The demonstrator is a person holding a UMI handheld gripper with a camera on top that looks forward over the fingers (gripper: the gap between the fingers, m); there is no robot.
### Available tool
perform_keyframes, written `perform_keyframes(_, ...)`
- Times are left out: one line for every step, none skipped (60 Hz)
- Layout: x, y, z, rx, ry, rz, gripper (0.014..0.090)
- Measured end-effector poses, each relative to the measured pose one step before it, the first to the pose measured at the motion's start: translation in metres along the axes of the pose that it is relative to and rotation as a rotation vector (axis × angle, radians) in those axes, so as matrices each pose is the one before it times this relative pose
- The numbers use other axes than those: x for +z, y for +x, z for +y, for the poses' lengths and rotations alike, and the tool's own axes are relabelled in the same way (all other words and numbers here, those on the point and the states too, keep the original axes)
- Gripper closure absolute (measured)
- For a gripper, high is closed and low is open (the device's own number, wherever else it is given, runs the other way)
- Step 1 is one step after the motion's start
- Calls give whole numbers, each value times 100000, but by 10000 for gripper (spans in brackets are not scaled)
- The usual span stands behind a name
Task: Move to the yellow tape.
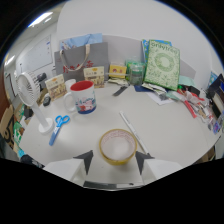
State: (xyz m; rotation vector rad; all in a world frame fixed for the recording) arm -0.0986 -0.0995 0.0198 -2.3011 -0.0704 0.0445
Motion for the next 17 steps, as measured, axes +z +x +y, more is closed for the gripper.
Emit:
perform_keyframes(95, 31, -33, 32, -82, 29, 207)
perform_keyframes(88, 22, -18, 20, -143, 48, 209)
perform_keyframes(58, 19, 15, 17, -181, 118, 208)
perform_keyframes(44, 35, 17, 71, -189, 106, 209)
perform_keyframes(51, 18, 28, 101, -64, 47, 208)
perform_keyframes(43, 1, 2, 111, 24, 19, 209)
perform_keyframes(31, 2, 1, 118, 44, 41, 209)
perform_keyframes(24, 12, 10, 54, 10, 105, 208)
perform_keyframes(2, 17, 5, 51, -35, 133, 209)
perform_keyframes(3, 5, -11, 113, 39, 113, 209)
perform_keyframes(9, -4, -16, 142, 117, 97, 205)
perform_keyframes(1, 9, -19, 106, 152, 97, 207)
perform_keyframes(-9, 14, -10, 91, 97, 120, 207)
perform_keyframes(-19, 7, -2, 107, -60, 89, 208)
perform_keyframes(-38, -13, 15, 103, -209, -54, 207)
perform_keyframes(-39, -33, 3, 122, -217, -182, 208)
perform_keyframes(-26, -45, 17, 127, -226, -232, 209)
